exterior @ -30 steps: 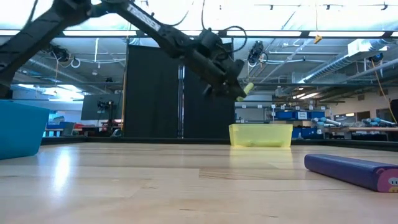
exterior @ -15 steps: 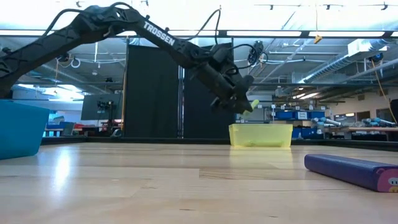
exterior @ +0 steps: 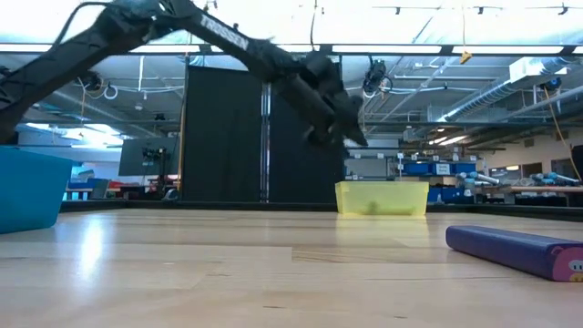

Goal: Sort blocks
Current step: Put the purple block into the transparent bin

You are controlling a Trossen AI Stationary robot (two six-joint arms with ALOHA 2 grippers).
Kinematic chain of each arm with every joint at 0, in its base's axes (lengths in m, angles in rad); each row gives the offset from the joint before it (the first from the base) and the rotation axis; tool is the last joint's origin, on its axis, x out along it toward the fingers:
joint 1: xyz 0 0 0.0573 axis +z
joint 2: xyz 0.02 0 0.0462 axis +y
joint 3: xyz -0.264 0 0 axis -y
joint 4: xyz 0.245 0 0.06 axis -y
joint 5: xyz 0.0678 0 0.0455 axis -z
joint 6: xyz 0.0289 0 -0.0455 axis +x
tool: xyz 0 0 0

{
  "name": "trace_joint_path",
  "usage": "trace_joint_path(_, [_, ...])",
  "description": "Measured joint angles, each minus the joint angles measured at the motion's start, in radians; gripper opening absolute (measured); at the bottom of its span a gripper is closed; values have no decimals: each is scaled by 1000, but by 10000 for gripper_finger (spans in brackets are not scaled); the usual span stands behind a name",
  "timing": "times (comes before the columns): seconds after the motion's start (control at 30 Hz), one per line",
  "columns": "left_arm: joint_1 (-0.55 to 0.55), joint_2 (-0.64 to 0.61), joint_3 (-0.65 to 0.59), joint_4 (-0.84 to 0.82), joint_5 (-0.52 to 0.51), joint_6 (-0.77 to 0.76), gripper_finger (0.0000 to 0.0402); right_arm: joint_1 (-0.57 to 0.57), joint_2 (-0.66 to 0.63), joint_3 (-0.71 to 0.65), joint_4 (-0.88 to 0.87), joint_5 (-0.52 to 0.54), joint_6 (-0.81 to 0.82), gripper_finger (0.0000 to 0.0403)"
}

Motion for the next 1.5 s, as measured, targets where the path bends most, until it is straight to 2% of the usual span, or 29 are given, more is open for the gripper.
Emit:
trace_joint_path(0.13, [-12,-97,-43,19,-17,52,311,-8,40,0,-155,26,175,242])
trace_joint_path(0.27, [-23,-249,-170,72,-16,62,299,-32,111,-1,-262,-6,343,242])
trace_joint_path(0.43, [-64,-524,-461,206,-23,37,289,-52,233,-1,-294,-136,544,242])
trace_joint_path(0.53, [-112,-707,-660,311,-51,-2,287,-66,327,0,-350,-220,744,242])
trace_joint_path(0.67, [-192,-943,-894,408,-97,-71,286,-83,479,0,-387,-383,1001,242])
trace_joint_path(0.73, [-242,-1044,-988,442,-96,-105,286,-84,557,10,-392,-455,1087,242])
trace_joint_path(0.83, [-318,-1184,-1101,473,-94,-153,286,-83,662,70,-414,-508,1175,242])
trace_joint_path(0.9, [-369,-1266,-1159,486,-105,-172,286,-83,722,143,-489,-516,1220,242])
trace_joint_path(1.03, [-469,-1391,-1237,464,-134,-178,286,-82,841,338,-764,-517,1337,242])
trace_joint_path(1.23, [-596,-1509,-1312,443,-144,-171,286,-46,997,591,-1117,-526,1584,246])
trace_joint_path(1.37, [-674,-1557,-1356,426,-124,-141,286,-11,1065,688,-1267,-531,1777,261])
trace_joint_path(1.5, [-765,-1583,-1382,369,-105,-92,286,31,1101,709,-1336,-546,1970,280])
